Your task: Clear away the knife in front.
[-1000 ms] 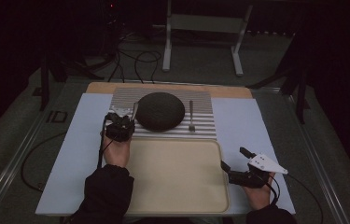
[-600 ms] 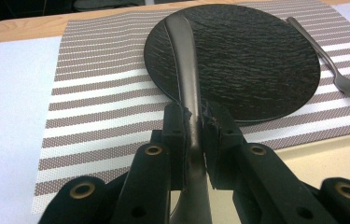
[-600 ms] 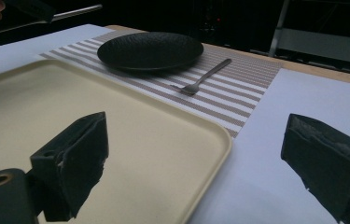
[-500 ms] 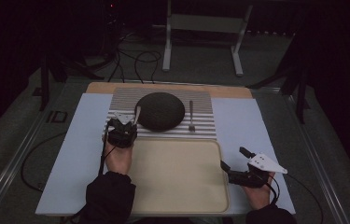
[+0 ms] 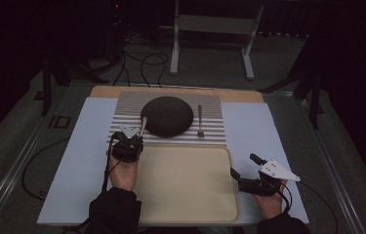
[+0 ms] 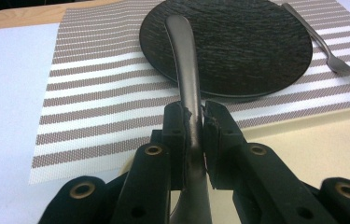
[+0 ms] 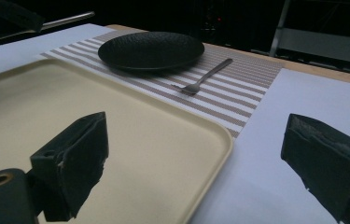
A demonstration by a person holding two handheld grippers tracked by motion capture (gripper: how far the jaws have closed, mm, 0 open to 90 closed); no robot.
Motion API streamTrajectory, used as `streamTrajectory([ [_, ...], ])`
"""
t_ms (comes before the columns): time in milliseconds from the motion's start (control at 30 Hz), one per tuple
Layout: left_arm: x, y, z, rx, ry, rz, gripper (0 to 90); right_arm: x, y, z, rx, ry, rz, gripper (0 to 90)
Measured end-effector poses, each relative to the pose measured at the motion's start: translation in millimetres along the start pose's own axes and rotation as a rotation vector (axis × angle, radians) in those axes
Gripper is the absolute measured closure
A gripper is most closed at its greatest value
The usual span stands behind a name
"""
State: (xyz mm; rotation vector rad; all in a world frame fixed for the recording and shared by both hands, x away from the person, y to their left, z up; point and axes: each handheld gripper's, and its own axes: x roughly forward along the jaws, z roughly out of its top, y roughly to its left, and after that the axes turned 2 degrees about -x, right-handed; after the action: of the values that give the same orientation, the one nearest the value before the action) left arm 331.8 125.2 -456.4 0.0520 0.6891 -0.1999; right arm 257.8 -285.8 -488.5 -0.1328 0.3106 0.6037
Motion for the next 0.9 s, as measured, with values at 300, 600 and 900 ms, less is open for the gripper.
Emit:
streamTrajectory([
  [300,-6.6,-3.4,-10.3,-0.001,-0.006,-0.002,80.9,0.2,-0.2,-0.2,0.002,-0.003,0.003,7.7],
  [600,-12.7,-5.4,-23.8,-0.011,-0.009,0.000,80.8,0.5,0.0,-0.2,0.002,-0.001,0.002,7.7],
  [900,-18.5,-8.5,-38.5,-0.009,-0.007,0.008,80.9,0.8,0.7,-0.2,0.000,0.002,0.000,7.7],
])
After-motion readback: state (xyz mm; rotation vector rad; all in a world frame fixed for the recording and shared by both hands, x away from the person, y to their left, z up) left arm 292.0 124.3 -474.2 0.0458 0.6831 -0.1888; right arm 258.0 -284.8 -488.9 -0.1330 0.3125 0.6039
